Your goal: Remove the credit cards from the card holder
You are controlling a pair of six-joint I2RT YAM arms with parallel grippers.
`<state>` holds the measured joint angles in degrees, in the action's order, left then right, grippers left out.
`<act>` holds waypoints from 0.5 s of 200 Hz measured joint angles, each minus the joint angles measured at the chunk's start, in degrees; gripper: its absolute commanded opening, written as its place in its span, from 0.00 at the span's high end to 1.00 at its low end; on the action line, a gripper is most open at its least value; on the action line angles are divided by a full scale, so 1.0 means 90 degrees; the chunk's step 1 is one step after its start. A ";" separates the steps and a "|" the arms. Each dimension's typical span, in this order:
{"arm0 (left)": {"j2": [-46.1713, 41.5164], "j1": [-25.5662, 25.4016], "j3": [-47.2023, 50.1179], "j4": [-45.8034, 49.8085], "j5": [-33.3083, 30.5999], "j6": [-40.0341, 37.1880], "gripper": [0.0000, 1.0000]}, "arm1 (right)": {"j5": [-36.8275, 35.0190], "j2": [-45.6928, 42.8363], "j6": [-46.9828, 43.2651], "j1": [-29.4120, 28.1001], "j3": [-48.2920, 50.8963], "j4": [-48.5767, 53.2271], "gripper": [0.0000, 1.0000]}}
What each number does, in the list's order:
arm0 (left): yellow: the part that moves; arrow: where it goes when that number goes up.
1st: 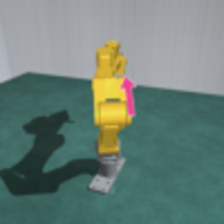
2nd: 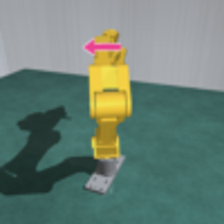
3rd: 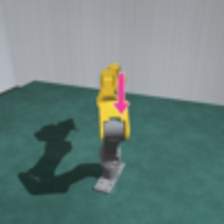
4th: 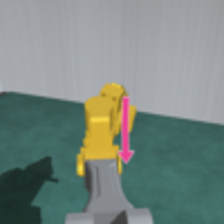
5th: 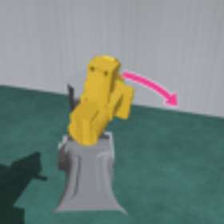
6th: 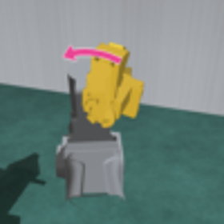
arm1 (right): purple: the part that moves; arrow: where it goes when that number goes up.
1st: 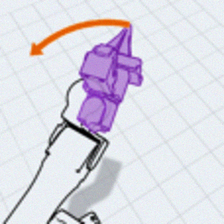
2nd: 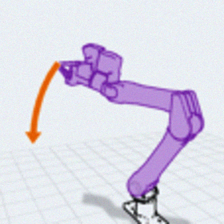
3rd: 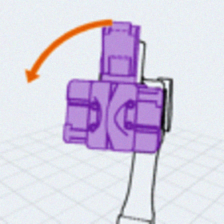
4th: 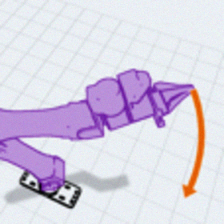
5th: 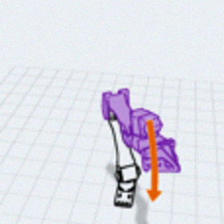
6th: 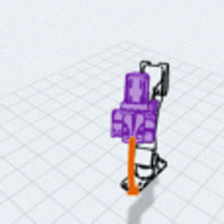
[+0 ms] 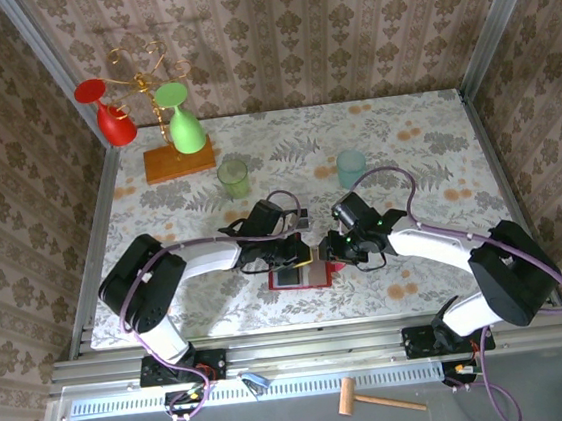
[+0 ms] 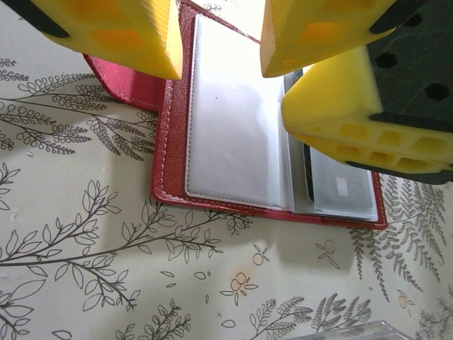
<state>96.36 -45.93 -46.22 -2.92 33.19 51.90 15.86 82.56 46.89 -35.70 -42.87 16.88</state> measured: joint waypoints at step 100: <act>-0.1103 0.0605 0.0520 0.0136 -0.0172 -0.0007 0.99 | 0.0153 0.0855 -0.0022 0.0000 -0.0007 -0.0291 0.69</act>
<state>86.43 -40.49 -41.54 -1.69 31.64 51.83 17.23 90.26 46.70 -35.70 -42.94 14.26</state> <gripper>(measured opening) 0.050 0.314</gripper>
